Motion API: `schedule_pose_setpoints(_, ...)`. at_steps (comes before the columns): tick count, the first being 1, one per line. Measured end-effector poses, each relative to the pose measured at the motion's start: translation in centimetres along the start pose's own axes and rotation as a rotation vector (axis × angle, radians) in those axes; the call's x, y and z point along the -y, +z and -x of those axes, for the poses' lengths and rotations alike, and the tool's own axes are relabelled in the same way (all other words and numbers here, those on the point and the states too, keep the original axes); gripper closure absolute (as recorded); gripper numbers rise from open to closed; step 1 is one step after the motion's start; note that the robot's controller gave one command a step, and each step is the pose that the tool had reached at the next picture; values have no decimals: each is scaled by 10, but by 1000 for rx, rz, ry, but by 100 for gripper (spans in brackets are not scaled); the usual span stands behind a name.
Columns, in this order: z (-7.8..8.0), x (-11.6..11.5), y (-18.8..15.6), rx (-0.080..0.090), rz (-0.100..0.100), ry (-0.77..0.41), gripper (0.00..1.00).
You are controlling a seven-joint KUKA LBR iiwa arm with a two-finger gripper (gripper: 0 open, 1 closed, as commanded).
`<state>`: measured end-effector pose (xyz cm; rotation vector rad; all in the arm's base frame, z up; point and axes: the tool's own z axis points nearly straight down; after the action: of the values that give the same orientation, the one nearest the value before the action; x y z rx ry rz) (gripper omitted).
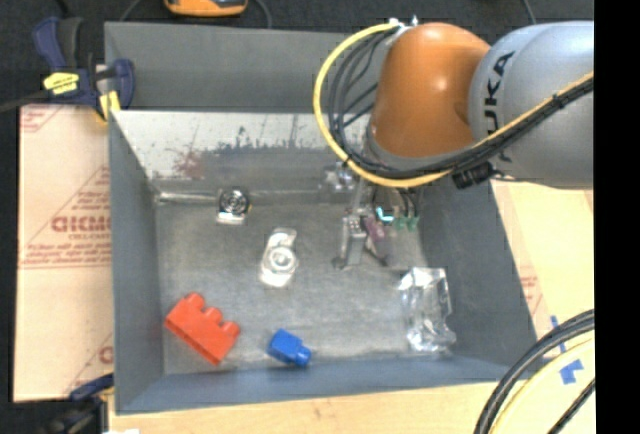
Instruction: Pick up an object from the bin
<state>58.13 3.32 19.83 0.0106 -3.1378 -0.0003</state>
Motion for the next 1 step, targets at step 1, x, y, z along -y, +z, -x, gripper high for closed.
schedule_pose_setpoints(1, 27, 83, 7, 10, -3, 106, 0)
